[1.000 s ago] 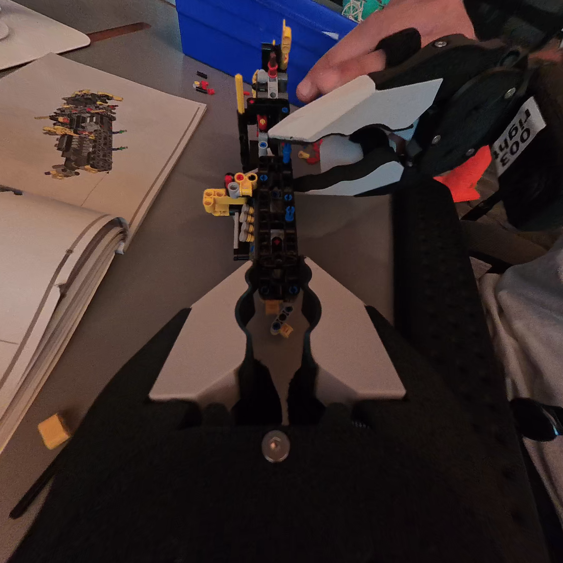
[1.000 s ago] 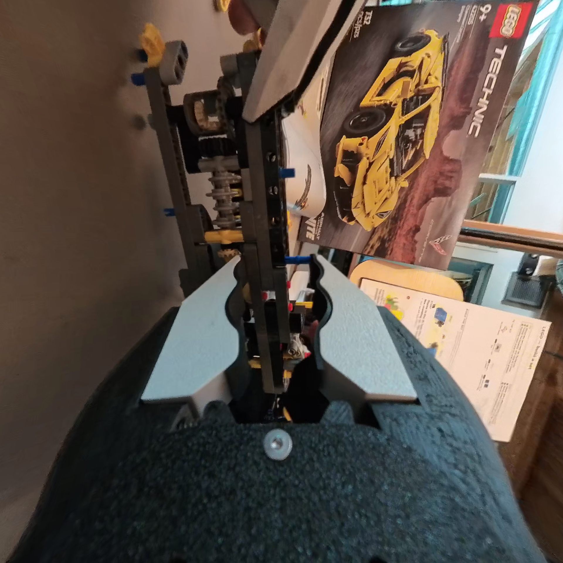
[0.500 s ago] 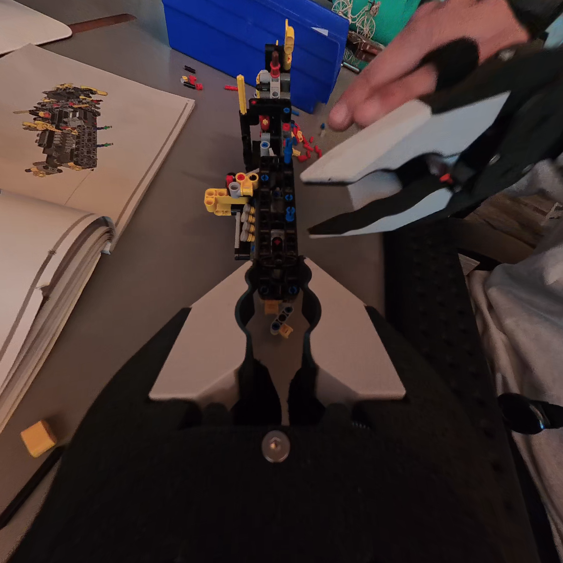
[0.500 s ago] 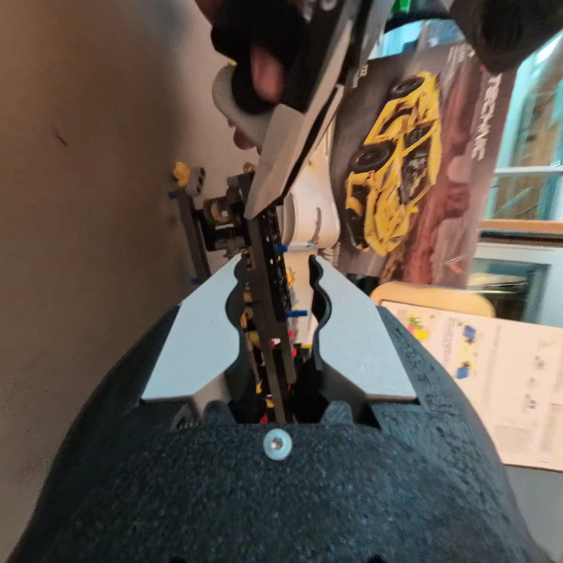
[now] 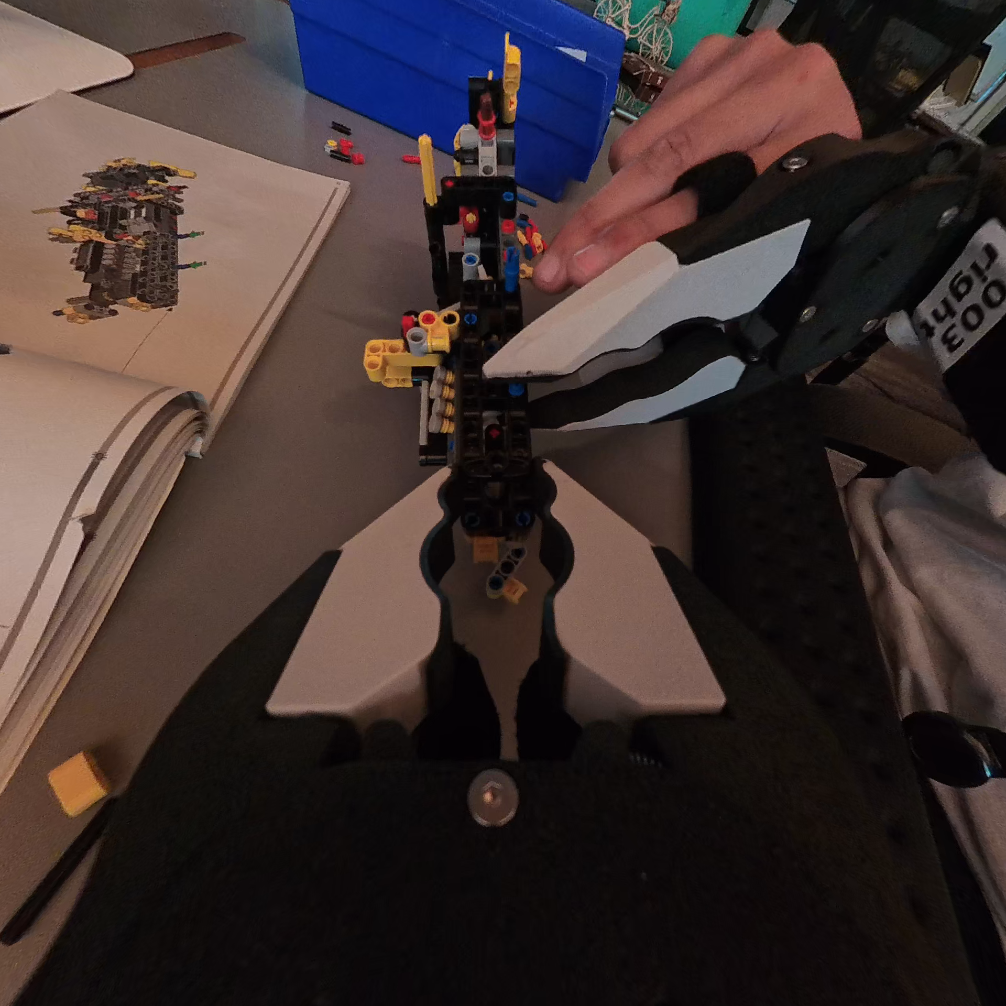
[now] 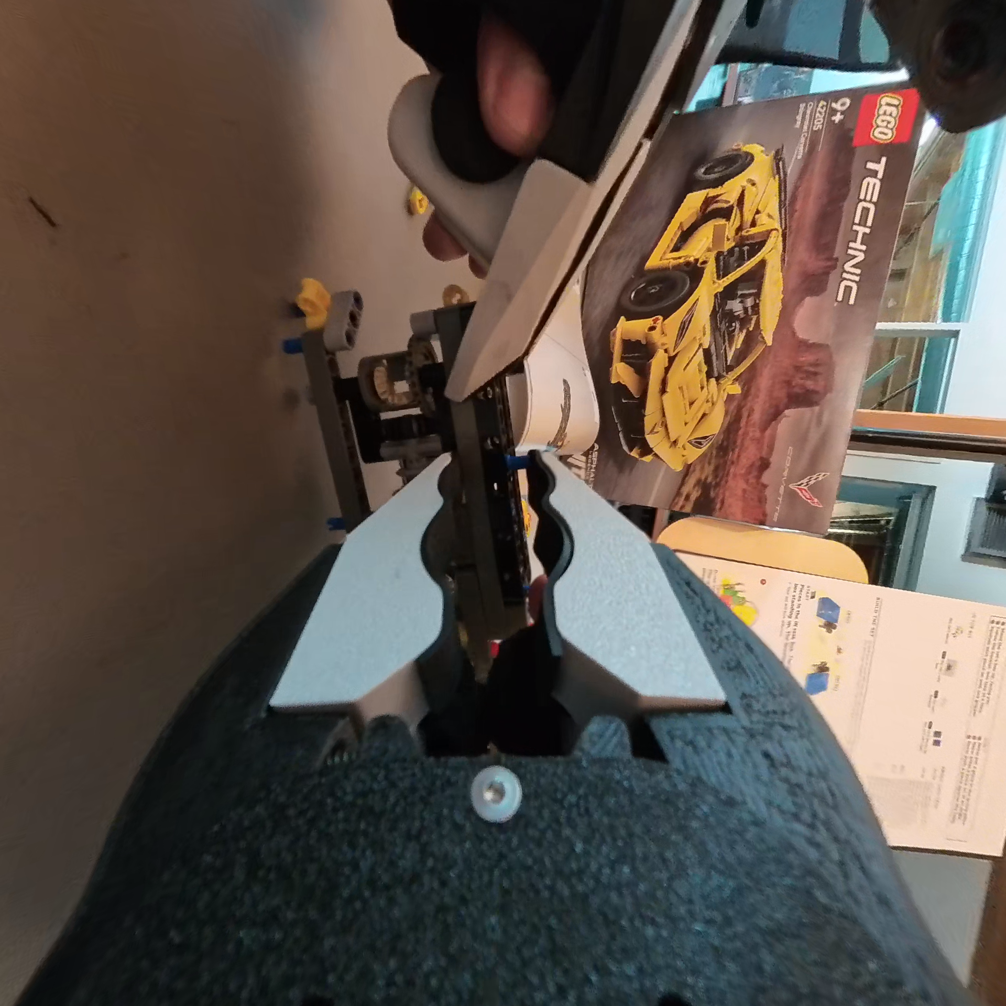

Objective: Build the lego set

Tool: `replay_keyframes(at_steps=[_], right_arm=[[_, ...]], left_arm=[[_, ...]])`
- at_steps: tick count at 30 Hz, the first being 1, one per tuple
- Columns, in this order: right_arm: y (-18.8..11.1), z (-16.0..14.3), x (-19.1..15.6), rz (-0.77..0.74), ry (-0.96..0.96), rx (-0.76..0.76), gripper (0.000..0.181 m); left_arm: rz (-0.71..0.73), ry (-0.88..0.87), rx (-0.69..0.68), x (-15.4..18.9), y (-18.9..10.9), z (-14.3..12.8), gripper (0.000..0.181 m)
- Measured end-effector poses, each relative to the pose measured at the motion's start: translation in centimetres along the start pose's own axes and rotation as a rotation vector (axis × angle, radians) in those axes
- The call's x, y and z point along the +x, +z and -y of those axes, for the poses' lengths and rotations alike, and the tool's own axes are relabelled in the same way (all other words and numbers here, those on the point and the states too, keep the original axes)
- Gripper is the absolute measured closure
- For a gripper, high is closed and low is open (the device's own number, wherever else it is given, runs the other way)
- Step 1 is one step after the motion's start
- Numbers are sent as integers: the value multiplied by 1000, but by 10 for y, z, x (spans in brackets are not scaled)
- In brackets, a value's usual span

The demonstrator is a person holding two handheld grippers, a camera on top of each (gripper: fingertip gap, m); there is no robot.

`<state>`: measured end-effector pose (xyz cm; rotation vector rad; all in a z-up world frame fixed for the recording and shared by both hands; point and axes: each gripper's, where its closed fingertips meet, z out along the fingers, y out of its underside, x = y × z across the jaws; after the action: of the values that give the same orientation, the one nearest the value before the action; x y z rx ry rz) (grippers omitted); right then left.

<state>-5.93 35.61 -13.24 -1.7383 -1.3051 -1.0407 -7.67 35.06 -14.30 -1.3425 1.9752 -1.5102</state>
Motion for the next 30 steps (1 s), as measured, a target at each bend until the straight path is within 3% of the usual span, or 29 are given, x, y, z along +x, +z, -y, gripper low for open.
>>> replay_keyframes(at_steps=[5,10,13,15,17,20,23,28,30], right_arm=[[-4,-10,20,-82,88,-19,157],[-18,-10,52,-177,314,17,157],[-21,-2,55,-189,358,33,157],[-22,4,55,-201,357,44,157],[-24,6,56,-212,360,39,157],[-29,10,50,-87,444,100,157],[-46,16,57,88,639,211,145],[-61,12,46,402,787,262,156],[-58,10,41,449,807,267,161]], left_arm=[[55,117,77,-2,-10,12,147],[3,52,258,2,-27,42,138],[-42,71,340,13,-30,54,138],[-25,137,377,17,-31,58,154],[-15,174,394,18,-33,59,154],[-18,221,362,21,-32,55,155],[-10,294,349,27,-30,53,155],[4,403,341,35,-28,52,155],[6,411,338,36,-27,51,155]])
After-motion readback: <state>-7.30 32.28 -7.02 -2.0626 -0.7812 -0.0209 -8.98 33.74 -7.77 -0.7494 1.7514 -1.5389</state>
